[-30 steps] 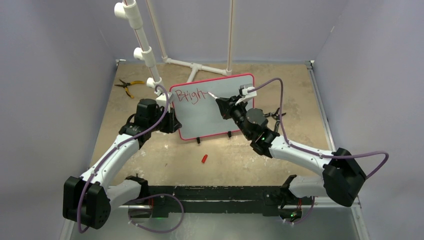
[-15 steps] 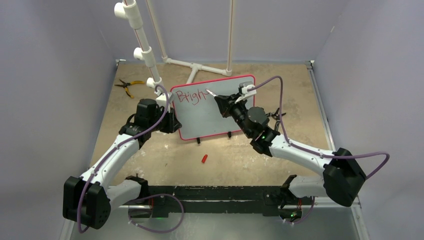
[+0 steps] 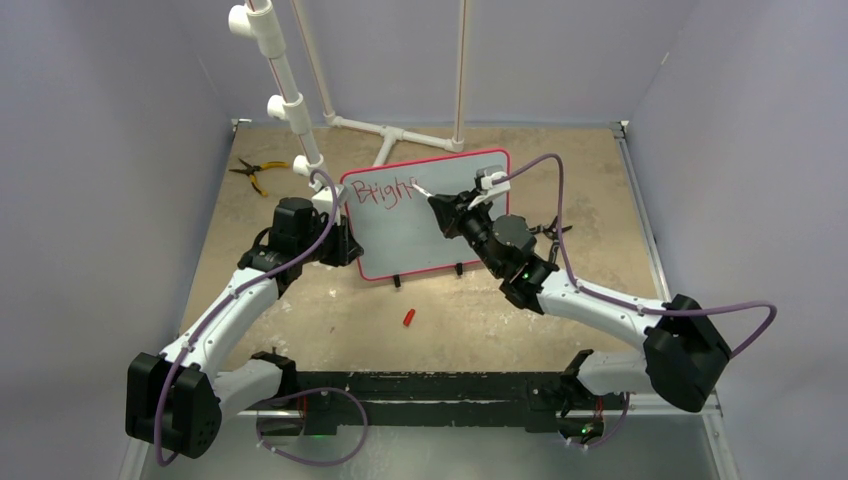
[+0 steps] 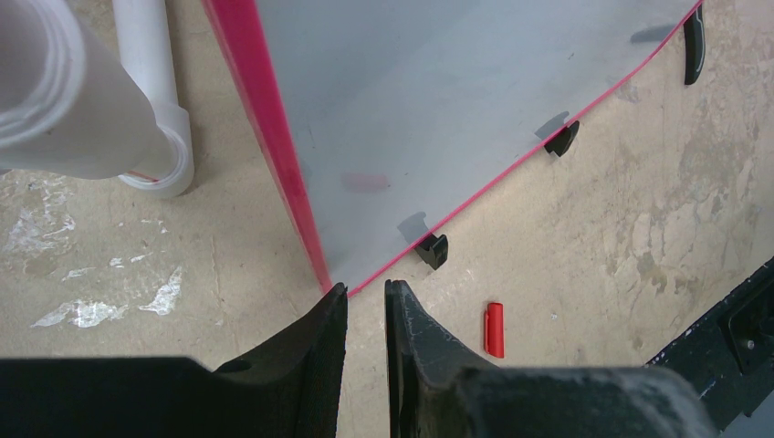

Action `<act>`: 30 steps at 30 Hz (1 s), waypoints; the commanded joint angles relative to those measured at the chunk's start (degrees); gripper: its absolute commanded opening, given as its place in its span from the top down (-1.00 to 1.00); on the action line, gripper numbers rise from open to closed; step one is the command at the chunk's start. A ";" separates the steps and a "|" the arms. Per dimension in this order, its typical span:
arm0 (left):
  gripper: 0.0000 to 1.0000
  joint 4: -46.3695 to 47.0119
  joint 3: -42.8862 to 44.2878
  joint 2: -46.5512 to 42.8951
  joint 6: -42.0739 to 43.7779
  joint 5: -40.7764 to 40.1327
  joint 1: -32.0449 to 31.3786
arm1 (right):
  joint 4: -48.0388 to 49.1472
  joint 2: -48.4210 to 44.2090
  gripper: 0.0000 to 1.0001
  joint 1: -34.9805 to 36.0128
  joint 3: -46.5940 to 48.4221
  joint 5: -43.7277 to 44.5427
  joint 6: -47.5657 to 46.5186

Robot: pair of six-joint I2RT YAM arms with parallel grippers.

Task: Write a sentence on the whiteboard

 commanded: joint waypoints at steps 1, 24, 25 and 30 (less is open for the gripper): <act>0.59 1.71 0.10 -0.19 -0.07 0.18 0.30 | -0.71 -1.65 1.00 -0.12 -2.25 0.27 1.24; 0.59 1.81 0.08 -0.20 -0.15 0.15 0.30 | -1.36 -6.50 1.00 -0.07 -2.75 1.76 1.78; 0.59 1.77 0.09 -0.19 -0.18 0.18 0.30 | -1.37 -6.07 1.00 -0.07 -2.66 1.28 1.78; 0.59 1.81 0.08 -0.02 -0.20 0.11 0.30 | -1.32 -4.77 1.00 -0.15 -2.21 1.34 0.88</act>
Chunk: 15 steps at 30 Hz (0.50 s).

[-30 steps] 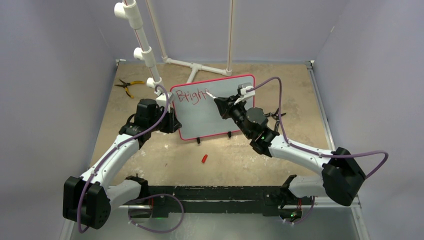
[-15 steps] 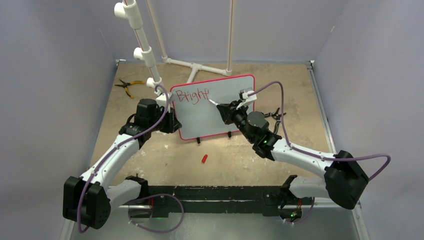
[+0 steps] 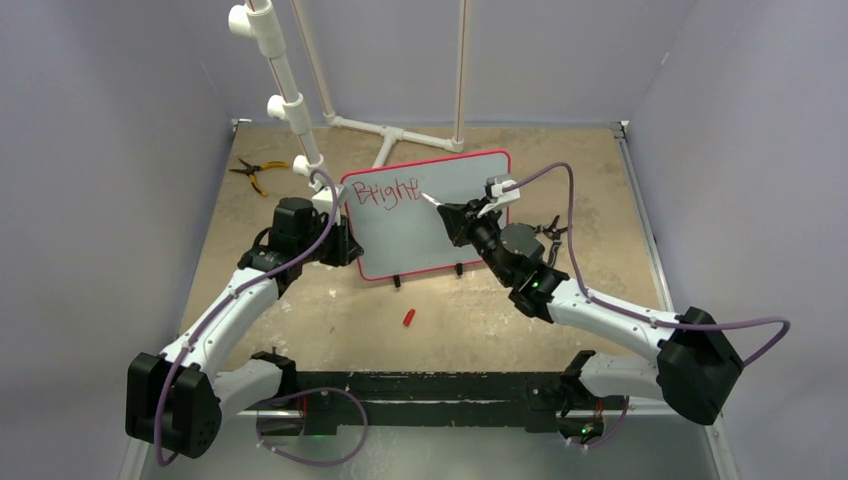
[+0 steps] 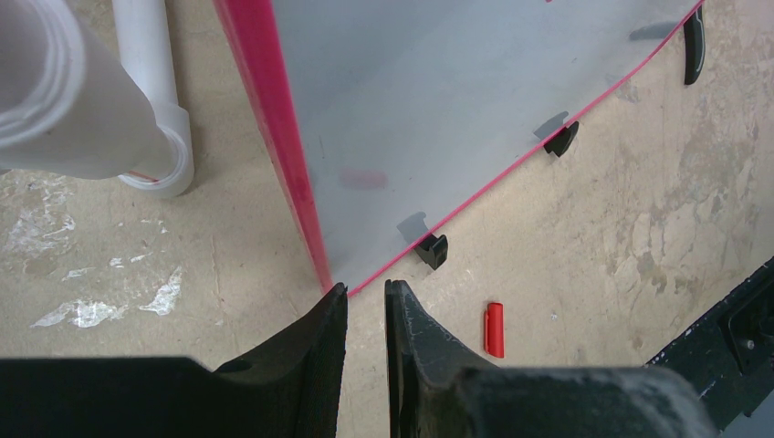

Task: Write a sentence on the whiteboard

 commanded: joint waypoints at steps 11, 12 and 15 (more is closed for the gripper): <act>0.59 1.80 0.08 0.16 -0.16 0.28 0.30 | -0.72 -0.02 1.00 -0.20 1.94 4.77 -2.62; 0.59 1.78 0.08 0.16 -0.14 0.24 0.30 | -0.99 -0.29 1.00 -0.20 1.82 5.16 -2.82; 0.59 1.81 0.08 0.16 -0.15 0.32 0.30 | -1.19 -1.04 1.00 -0.20 1.53 6.45 -3.18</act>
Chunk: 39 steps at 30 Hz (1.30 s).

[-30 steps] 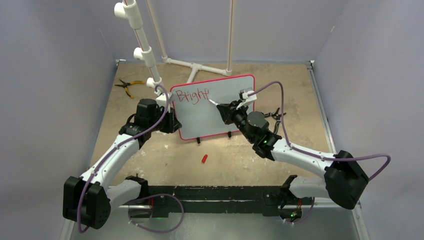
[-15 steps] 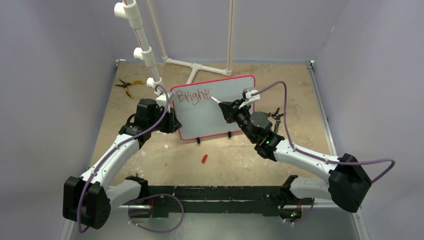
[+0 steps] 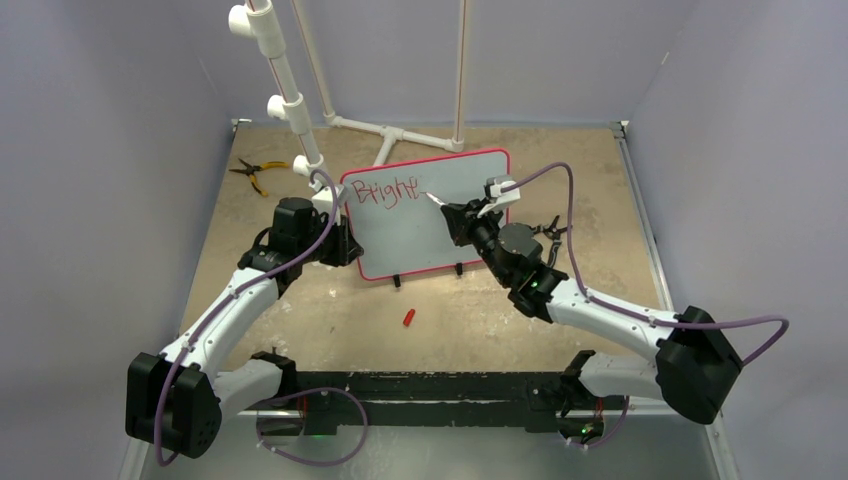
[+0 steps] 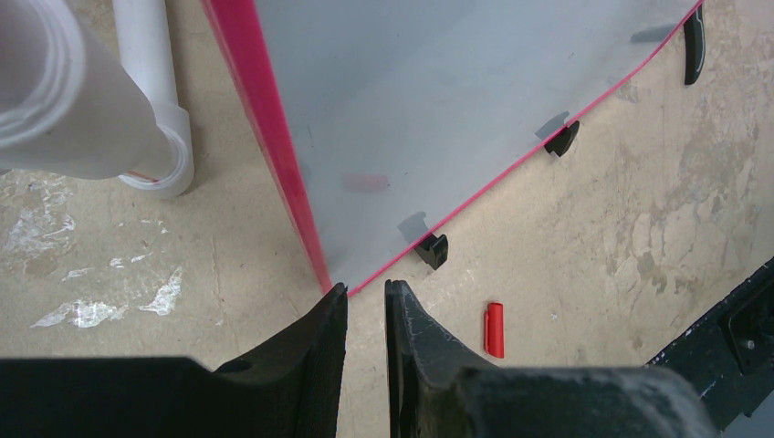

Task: Write a sentence on the whiteboard

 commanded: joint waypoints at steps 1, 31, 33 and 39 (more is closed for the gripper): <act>0.59 1.84 0.08 0.14 -0.15 0.37 0.30 | -0.07 -2.18 1.00 -0.16 1.51 4.31 -1.98; 0.59 1.78 0.08 -0.12 -0.07 0.30 0.30 | -0.60 -0.16 1.00 -0.18 1.44 -1.69 -1.42; 0.59 1.74 0.08 -0.12 -0.07 0.37 0.30 | -0.95 -0.19 1.00 -0.18 0.85 -1.88 -1.21; 0.59 1.78 0.08 -0.19 -0.07 0.42 0.30 | -2.41 -0.26 1.00 -0.18 0.00 -1.56 -0.63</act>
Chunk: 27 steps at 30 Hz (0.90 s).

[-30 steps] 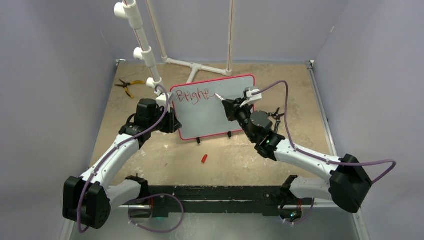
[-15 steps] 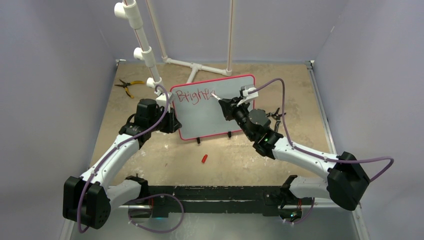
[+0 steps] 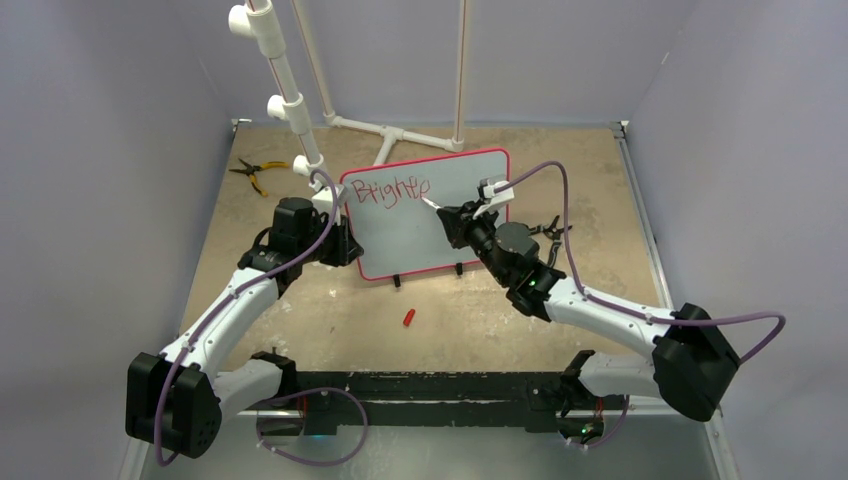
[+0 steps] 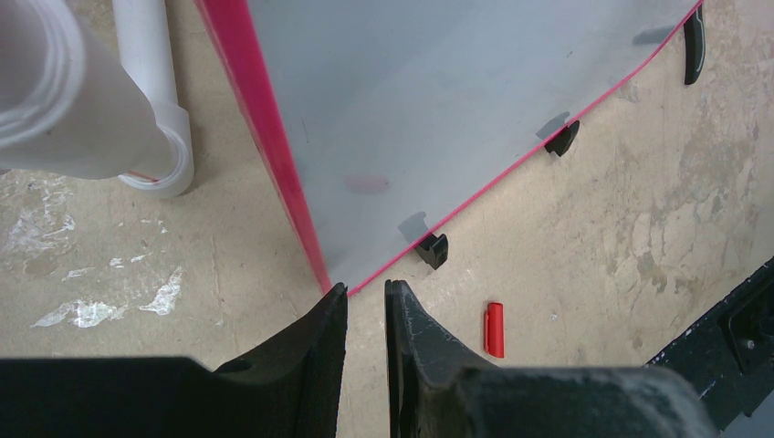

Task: Write a sentence on the whiteboard

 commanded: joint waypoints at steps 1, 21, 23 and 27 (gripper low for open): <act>0.59 1.78 0.08 -0.21 -0.07 0.43 0.30 | -2.03 -1.20 1.00 -0.18 -0.63 0.87 0.75; 0.59 1.76 0.08 -0.05 -0.17 0.39 0.30 | -1.86 -5.84 1.00 -0.18 1.51 6.36 -1.74; 0.59 1.79 0.08 -0.04 -0.18 0.44 0.30 | -1.18 -5.31 1.00 -0.18 2.28 6.47 -2.09; 0.60 1.79 0.12 -0.04 -0.12 0.35 0.30 | -0.03 -4.46 1.00 -0.26 3.45 6.60 -2.82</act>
